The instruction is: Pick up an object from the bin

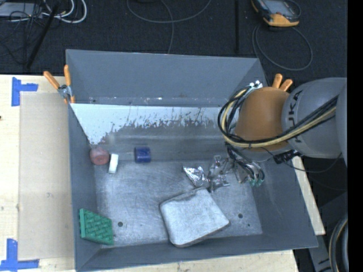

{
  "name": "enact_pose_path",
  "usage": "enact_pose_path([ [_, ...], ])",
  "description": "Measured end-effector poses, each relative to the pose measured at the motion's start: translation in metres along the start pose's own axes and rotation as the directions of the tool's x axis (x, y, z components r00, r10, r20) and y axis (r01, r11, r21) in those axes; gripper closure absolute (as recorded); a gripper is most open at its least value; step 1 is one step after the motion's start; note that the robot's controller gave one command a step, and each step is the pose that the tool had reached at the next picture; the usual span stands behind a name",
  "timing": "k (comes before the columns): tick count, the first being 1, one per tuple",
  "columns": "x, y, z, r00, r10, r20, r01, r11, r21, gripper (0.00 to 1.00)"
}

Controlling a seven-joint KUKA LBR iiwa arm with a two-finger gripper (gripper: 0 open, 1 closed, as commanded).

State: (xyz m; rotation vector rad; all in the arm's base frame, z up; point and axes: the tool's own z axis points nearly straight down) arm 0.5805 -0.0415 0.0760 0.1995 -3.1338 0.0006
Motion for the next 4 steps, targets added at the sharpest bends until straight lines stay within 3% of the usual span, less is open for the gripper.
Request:
enact_pose_path([
  [1,-0.0002,0.0004,0.0012,1.0,-0.001,0.004,0.001,1.0,0.0,0.0],
  [2,0.0001,0.0002,0.0001,1.0,-0.002,0.0,0.002,1.0,0.0,1.0],
  [3,-0.0003,0.0006,0.0012,1.0,-0.003,0.004,0.003,1.0,0.0,0.0],
  [4,-0.0004,0.0002,0.0003,1.0,-0.004,0.003,0.004,1.0,0.0,1.0],
])
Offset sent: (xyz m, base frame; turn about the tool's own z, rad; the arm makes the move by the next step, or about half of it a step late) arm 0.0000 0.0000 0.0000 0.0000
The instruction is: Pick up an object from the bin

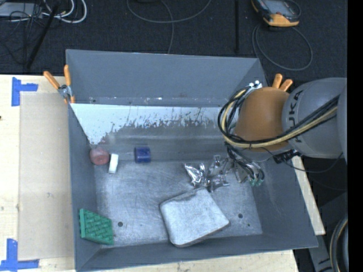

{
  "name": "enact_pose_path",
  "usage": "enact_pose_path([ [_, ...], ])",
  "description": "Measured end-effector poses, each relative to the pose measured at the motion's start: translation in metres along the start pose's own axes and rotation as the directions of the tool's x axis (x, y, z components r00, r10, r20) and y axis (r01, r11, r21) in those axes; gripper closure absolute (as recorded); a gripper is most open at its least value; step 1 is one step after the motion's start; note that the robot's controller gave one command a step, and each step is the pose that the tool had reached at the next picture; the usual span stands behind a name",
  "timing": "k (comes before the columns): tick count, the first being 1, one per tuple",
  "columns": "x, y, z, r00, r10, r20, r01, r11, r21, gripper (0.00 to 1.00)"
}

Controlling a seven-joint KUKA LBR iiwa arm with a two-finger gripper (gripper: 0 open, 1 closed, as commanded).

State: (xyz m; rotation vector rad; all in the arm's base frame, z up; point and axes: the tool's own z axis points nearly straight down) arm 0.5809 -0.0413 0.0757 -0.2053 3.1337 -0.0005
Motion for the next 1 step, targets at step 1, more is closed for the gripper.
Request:
enact_pose_path([
  [1,-0.0099,0.011,-0.1537,1.0,-0.027,0.008,0.027,1.0,0.001,1.0],
])
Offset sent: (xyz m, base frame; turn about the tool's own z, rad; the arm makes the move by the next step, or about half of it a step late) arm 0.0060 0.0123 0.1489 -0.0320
